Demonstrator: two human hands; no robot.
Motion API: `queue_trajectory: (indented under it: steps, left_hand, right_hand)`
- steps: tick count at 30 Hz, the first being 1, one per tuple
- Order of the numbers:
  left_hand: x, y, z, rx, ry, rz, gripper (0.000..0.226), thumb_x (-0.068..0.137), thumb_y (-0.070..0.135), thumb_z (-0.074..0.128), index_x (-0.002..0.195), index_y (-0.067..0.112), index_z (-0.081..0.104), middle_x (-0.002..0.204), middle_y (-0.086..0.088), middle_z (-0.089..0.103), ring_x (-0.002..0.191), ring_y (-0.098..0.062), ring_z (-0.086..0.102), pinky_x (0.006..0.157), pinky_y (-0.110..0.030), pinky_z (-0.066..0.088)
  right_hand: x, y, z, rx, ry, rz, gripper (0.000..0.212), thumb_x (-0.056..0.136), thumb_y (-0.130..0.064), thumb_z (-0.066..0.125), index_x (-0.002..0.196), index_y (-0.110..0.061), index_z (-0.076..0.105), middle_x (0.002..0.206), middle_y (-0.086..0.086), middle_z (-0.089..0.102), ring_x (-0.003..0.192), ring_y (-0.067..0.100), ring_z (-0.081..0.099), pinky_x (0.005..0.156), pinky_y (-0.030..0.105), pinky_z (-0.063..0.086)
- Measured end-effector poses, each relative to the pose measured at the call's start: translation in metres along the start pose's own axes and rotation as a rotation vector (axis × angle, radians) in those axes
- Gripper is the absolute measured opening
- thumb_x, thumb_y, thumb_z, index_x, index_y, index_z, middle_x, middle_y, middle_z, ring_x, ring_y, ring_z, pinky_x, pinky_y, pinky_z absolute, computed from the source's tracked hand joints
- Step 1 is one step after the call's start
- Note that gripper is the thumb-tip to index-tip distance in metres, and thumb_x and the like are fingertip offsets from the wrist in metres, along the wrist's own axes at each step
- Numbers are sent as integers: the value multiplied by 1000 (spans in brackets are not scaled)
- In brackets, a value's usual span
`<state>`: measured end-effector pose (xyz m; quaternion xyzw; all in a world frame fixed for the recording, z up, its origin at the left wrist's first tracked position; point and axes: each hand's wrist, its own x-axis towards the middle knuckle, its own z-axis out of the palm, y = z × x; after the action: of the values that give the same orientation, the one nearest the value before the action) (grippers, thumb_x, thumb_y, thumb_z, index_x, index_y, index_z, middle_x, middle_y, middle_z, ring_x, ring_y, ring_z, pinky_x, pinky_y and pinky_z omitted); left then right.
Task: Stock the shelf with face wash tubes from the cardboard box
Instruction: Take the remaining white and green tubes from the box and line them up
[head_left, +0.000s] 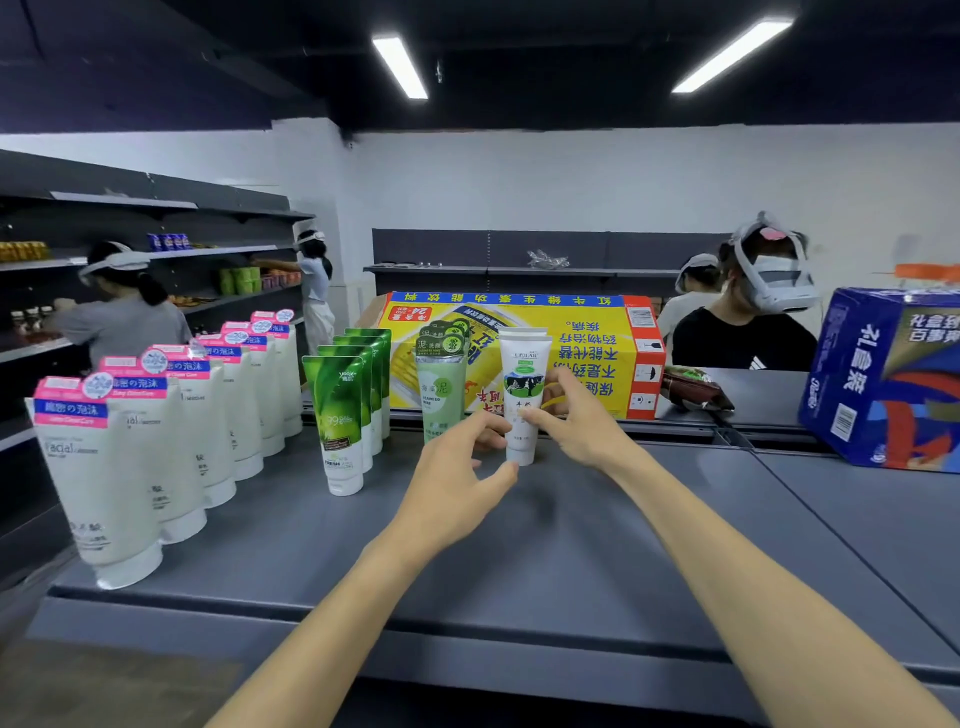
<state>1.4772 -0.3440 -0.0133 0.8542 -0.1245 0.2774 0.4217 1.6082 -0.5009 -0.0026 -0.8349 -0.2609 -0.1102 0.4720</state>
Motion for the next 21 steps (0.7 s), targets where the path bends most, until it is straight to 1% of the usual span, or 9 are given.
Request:
queue_trajectory:
  steps: [8,10,12,15,19,21]
  left_hand:
    - [-3,1,-1,0,-15,-4,29,84,17,70,108,31,63,94,22,64,97,9,57,79,-11,47]
    - [-5,2,-3,2,-16,-6,29,84,17,70,108,31,63,94,23,64,97,9,57,78,-10,46]
    - [-7,4,-6,0,-14,-2,29,83,17,70,106,33,62,93,24,64,96,9,57,78,-11,47]
    - [-12,8,-10,1,-16,5,29,83,17,70,104,35,60,92,25,63,95,10,57,79,-13,48]
    - [-22,15,-18,2,-34,13,29,83,16,70,107,30,63,92,23,64,95,11,56,76,-10,47]
    - [-26,18,-24,0,-33,15,29,83,16,70,107,29,63,92,22,64,94,11,57,75,-8,46]
  right_hand:
    - [-1,-2,1,14,-2,25,35,91,-24,70,117,-24,47,100,-10,60,95,18,64,90,42,56]
    - [-4,-5,0,17,1,45,37,91,-24,70,119,-21,47,101,-9,60,97,19,65,89,40,56]
    - [-8,-8,-1,22,15,74,41,91,-26,71,123,-18,46,106,-5,61,98,19,65,84,33,55]
    - [-16,-12,-4,25,55,105,47,90,-28,72,126,-13,46,111,1,61,94,15,63,76,24,51]
    - [-30,-18,-9,-11,108,143,51,88,-34,73,127,-14,46,112,1,60,96,19,62,71,20,48]
    - [-36,-23,-10,-24,108,156,52,86,-37,74,125,-16,47,110,1,61,94,19,62,67,21,46]
